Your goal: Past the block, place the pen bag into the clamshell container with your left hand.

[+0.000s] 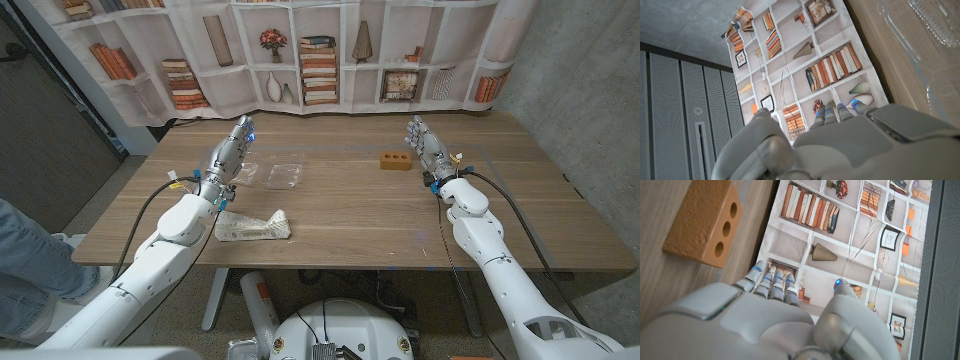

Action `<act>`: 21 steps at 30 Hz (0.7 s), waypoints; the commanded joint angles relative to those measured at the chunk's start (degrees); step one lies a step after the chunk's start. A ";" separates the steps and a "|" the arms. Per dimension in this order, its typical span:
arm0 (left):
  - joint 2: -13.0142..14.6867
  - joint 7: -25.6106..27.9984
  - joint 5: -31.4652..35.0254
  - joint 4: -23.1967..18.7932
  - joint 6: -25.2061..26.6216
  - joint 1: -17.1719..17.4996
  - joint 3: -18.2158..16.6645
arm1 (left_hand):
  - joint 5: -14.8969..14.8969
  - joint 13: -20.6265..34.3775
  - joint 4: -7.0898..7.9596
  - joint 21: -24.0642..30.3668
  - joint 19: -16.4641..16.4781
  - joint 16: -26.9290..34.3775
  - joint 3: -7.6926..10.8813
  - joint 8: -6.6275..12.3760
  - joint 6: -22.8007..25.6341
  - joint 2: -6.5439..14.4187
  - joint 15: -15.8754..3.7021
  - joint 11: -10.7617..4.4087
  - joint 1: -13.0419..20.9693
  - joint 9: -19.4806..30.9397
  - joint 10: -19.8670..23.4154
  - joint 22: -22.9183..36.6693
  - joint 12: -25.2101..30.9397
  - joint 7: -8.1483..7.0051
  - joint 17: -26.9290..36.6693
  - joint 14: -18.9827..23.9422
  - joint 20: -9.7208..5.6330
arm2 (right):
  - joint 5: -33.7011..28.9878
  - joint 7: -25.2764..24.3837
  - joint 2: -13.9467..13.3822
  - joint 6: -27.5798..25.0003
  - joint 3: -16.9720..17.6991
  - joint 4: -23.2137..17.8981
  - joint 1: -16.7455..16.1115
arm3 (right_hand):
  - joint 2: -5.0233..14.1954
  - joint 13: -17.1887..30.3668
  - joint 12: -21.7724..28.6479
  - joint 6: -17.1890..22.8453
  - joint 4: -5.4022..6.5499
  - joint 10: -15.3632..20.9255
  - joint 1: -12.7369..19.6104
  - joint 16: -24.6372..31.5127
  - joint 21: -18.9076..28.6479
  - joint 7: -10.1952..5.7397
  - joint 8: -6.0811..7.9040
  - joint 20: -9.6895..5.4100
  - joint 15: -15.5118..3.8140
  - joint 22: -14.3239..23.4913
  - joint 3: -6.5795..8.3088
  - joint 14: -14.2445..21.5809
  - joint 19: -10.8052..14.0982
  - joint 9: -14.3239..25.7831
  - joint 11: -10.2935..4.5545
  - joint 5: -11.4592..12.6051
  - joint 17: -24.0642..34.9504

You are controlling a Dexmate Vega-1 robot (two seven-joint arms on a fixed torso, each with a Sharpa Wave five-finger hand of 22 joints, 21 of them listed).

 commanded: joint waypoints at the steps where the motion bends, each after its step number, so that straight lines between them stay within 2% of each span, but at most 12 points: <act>1: 0.37 0.65 1.70 -1.56 -1.92 2.86 -1.50 | -0.19 0.17 -0.26 0.13 -4.50 0.29 0.08 0.33 0.37 -0.08 -0.09 -0.01 0.81 0.17 0.25 0.12 0.30 -0.06 0.34 0.44 -0.69 | 0.11 -0.41 0.20 0.33 0.05 -0.43 -0.38 | 0.17 0.20 0.14 0.70 -0.32 0.50 0.26 -0.02 -0.21 0.00 -0.22 -1.62 0.33 0.28 -0.06 0.50 0.30 0.19 -0.05 -0.24 0.28; 21: 0.18 -0.06 3.22 -2.00 -4.46 5.47 -2.94 | -0.38 0.18 -0.41 0.11 -4.11 0.25 -0.09 0.21 1.15 0.05 -0.37 -0.10 1.13 0.16 1.14 0.12 0.25 -0.25 0.36 1.36 -0.53 | 0.09 -0.46 0.48 1.33 -0.38 0.15 0.19 | 0.36 0.20 0.02 1.11 -0.49 0.66 0.30 -0.13 -0.75 0.07 -0.26 -1.66 0.21 0.29 -0.09 0.71 0.50 0.21 -0.06 -0.31 0.29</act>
